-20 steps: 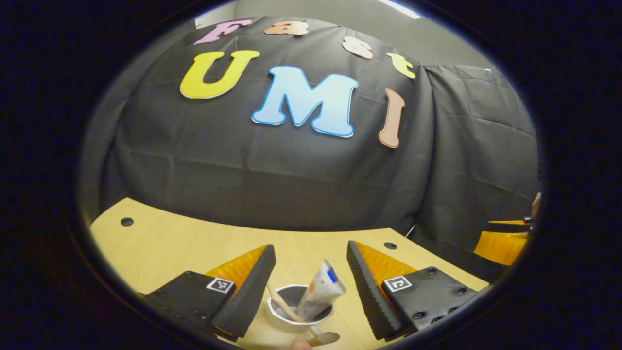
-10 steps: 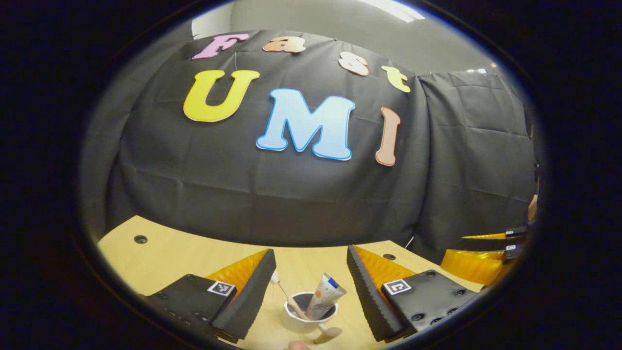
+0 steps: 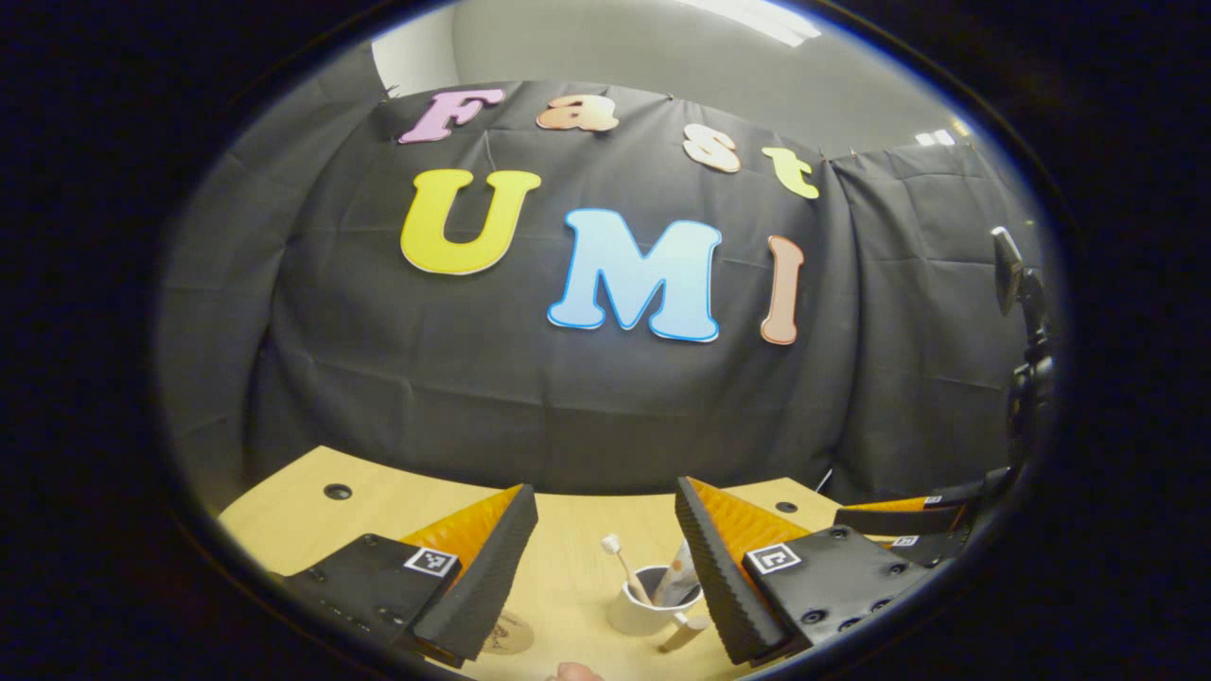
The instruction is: Put the toothbrush and toothpaste on the desktop into the cup, then pick up the cup and place it on the coaster on the desktop.
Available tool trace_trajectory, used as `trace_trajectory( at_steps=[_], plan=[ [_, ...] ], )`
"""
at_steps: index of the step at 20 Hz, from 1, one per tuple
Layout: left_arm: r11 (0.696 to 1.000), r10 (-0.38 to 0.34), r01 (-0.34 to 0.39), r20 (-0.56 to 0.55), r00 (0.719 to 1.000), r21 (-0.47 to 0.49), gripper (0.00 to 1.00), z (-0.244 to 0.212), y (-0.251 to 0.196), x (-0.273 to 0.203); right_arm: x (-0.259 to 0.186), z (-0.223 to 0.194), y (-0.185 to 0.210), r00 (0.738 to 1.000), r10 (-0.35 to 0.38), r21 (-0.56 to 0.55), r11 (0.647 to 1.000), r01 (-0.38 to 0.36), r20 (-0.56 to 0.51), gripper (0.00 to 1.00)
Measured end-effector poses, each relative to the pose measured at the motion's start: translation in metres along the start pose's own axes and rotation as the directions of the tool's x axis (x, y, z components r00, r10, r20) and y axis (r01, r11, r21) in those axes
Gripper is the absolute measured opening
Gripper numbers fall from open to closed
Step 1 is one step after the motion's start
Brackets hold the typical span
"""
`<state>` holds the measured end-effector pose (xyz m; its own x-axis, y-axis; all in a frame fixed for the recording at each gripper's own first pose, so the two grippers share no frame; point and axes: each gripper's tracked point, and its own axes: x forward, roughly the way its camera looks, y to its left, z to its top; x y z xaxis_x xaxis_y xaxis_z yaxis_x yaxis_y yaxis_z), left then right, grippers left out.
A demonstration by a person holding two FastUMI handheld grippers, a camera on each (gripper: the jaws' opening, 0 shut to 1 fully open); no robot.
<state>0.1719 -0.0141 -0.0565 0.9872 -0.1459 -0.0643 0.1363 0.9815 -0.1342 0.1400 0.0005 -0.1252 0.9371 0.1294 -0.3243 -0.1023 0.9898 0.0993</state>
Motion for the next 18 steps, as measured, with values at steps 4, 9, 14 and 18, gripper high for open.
trace_trajectory(
  at_steps=[4,9,14,18],
  plan=[
    [1.000,0.027,-0.027,-0.020,0.999,0.003,0.95,0.003,-0.002,-0.013,0.014,-0.027,0.024,0.992,0.026,-0.008,1.000,-0.028,-0.125,0.72],
    [0.998,0.064,-0.063,-0.021,0.998,0.012,0.95,0.008,0.019,-0.023,0.032,-0.060,0.043,0.969,0.032,-0.023,0.999,-0.039,-0.245,0.72],
    [0.996,0.087,-0.086,-0.027,0.996,0.028,0.95,0.009,0.038,-0.031,0.046,-0.085,0.050,0.938,0.023,-0.008,1.000,-0.027,-0.346,0.72],
    [0.995,0.096,-0.095,-0.037,0.995,0.028,0.97,0.008,0.046,-0.036,0.057,-0.101,0.051,0.909,0.015,0.008,1.000,-0.012,-0.417,0.72]
  ],
)
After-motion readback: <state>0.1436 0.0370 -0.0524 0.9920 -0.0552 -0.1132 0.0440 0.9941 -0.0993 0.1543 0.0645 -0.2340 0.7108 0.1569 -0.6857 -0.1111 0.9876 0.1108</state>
